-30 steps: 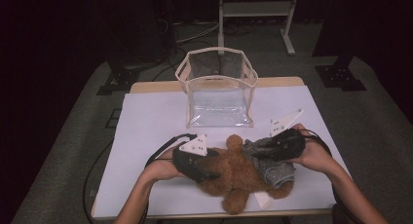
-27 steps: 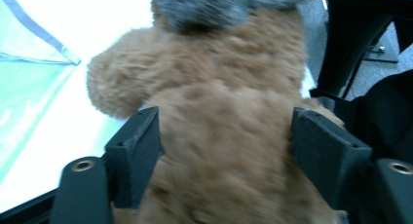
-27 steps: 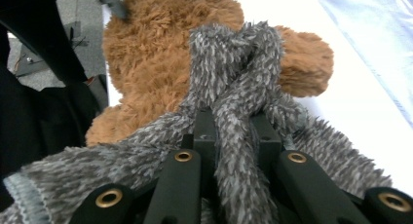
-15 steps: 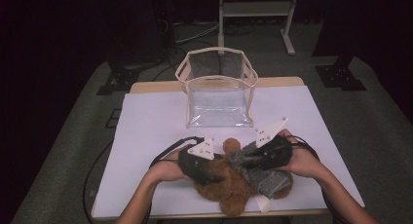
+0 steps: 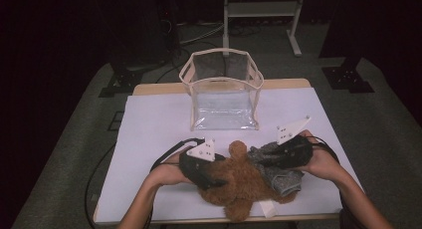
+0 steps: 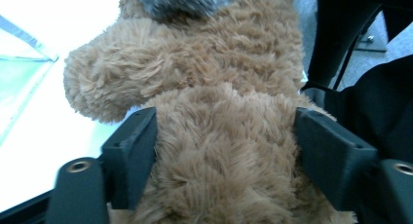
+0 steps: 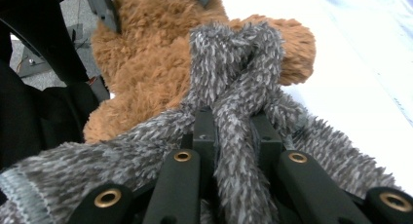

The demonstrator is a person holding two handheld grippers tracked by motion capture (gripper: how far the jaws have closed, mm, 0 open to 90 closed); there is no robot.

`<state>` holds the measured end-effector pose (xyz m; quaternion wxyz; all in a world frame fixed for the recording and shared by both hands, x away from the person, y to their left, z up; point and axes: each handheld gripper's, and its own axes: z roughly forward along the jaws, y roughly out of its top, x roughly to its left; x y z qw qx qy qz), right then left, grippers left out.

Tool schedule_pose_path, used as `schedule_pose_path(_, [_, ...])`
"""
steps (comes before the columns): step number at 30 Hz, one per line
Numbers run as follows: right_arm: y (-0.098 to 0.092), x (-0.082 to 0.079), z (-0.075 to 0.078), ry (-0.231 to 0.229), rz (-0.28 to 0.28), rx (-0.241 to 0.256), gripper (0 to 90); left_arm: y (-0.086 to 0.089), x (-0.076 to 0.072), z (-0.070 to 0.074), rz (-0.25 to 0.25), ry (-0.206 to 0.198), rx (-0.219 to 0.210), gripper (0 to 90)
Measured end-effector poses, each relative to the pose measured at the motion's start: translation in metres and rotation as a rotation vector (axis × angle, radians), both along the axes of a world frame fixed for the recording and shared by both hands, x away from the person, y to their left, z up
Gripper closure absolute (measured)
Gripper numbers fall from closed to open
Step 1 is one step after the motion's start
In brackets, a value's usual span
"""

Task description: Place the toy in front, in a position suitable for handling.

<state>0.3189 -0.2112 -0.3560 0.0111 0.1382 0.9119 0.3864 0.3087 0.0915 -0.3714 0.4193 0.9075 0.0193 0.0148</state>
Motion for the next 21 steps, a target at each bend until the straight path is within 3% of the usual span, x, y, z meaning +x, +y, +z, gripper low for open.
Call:
schedule_pose_path(8, [-0.003, -0.016, -0.005, -0.010, 0.015, 0.012, 77.2, 0.002, 0.004, -0.005, 0.020, 0.052, 0.015, 10.1])
schedule_pose_path(13, [-0.005, -0.022, -0.005, -0.005, 0.024, 0.015, 77.2, -0.004, 0.008, -0.016, -0.003, 0.150, 0.033, 10.1])
schedule_pose_path(14, [-0.006, -0.023, -0.006, 0.001, 0.022, 0.021, 77.1, -0.005, 0.007, -0.017, -0.013, 0.157, 0.031, 19.9])
schedule_pose_path(15, [-0.006, -0.023, -0.006, 0.001, 0.022, 0.021, 77.1, -0.005, 0.007, -0.018, -0.012, 0.159, 0.037, 19.9])
schedule_pose_path(18, [-0.007, -0.021, -0.008, 0.013, 0.012, 0.037, 77.0, -0.004, 0.008, -0.012, -0.001, 0.137, 0.067, 39.8])
schedule_pose_path(21, [-0.009, -0.016, -0.006, 0.011, -0.004, 0.056, 76.9, -0.003, 0.012, -0.007, 0.009, 0.119, 0.086, 46.8])
